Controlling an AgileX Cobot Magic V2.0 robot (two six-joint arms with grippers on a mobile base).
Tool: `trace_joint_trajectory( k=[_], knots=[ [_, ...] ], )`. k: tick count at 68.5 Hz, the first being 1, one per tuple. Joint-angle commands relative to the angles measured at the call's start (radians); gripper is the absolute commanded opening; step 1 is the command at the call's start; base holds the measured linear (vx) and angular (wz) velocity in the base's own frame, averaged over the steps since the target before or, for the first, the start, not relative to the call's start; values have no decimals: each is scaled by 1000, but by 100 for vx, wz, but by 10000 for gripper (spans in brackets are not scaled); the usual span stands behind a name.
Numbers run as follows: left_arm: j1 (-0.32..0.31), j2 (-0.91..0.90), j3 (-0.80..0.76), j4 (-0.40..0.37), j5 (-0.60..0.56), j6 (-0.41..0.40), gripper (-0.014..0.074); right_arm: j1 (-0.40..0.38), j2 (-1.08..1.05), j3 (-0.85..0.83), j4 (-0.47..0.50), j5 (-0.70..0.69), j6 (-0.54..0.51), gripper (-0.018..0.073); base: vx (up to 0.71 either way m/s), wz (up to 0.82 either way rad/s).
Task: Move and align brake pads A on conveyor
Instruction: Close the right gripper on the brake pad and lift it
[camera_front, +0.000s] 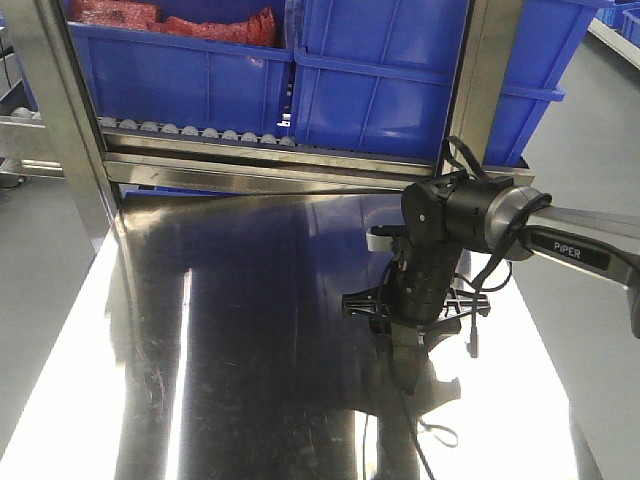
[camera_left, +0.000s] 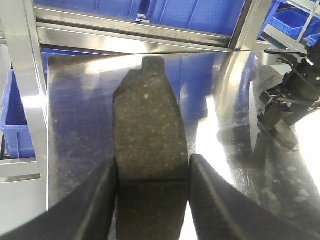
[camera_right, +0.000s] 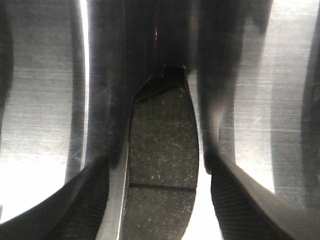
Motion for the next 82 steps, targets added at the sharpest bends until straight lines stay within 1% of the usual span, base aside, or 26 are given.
trace_joint_trajectory(
  k=[1,13,20,25,39,45,53,61,75,82],
  knots=[
    [-4,12,-27,9,-91,-2,-7,-2,-52,-33,-4,12,-10,422,0,0],
    [-4,12,-27,9,-91,-2,-7,-2,-41,-31,-12,33,-10,400,0,0],
    [-4,12,-27,9,-91,-2,-7,-2,-41,-30,-12,27,-10,361,0,0],
    [-4,12,-27,9,-91,-2,-7,-2,-41,-30,-12,27,-10,307,0,0],
    [-4,12,-27,9,-91,-2,-7,-1,-54,-30,-12,23,-48,68,0,0],
    [-4,12,-27,9,-91,-2,-7,-1,-72,-30,-30,8,-50,-19,0,0],
    [-4,12,-27,9,-91,-2,-7,-1,-111,-30,-70,-1,-50,-13,0,0],
    [-4,12,-27,9,-91,-2,-7,-1,-169,-2,-133,-30,-48,-11,0,0],
    [-4,12,-27,9,-91,-2,-7,-4,-361,192,-198,-240,-37,-8,0,0],
    [-4,12,-27,9,-91,-2,-7,-4,-463,285,-241,-307,-37,-7,0,0]
  ],
)
